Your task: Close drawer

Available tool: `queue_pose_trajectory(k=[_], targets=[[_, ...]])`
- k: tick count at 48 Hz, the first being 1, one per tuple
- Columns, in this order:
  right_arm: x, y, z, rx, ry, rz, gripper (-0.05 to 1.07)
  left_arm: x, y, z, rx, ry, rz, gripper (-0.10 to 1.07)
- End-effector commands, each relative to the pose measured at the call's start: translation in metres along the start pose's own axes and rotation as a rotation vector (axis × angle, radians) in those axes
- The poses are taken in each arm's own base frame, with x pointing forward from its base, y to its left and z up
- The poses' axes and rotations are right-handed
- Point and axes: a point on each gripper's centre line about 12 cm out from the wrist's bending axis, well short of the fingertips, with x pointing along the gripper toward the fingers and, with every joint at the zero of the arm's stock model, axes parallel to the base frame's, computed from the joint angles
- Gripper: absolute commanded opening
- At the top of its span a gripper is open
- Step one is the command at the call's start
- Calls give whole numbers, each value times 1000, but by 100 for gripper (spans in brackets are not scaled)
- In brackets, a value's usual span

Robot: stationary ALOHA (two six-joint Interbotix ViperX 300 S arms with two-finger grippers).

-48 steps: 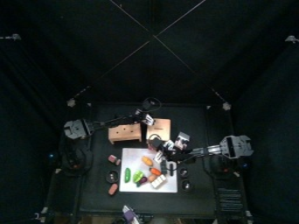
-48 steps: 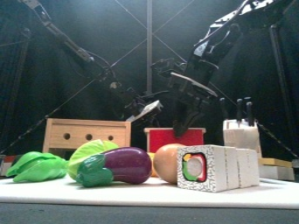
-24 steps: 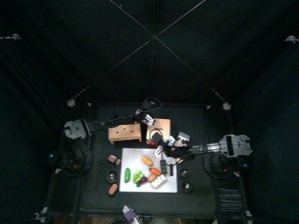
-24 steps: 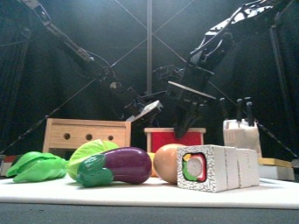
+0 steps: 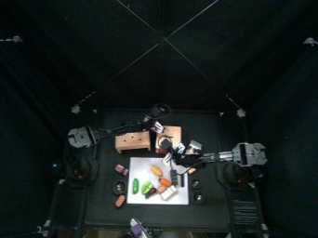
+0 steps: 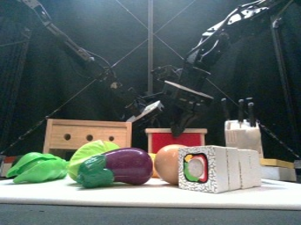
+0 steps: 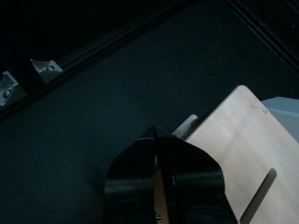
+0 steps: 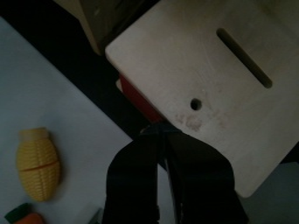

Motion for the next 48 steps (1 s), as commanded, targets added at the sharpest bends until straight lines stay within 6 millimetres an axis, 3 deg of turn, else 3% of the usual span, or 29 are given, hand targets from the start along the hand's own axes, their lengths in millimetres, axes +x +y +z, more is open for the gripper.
queue_pose_trajectory(k=[1, 21, 33, 48], targets=[[-18, 13, 15, 9, -53, 50, 31, -17, -7, 24, 0, -64, -27, 36], [-49, 38, 10, -26, -88, 133, 31, -46, -18, 50, 85, -171, -87, 36], [-62, 46, 2, -37, -83, 171, 30, -65, -15, 35, 102, -174, -125, 36], [-109, 37, -7, -28, -131, 265, 30, -103, -21, 17, 129, -254, -289, 36]])
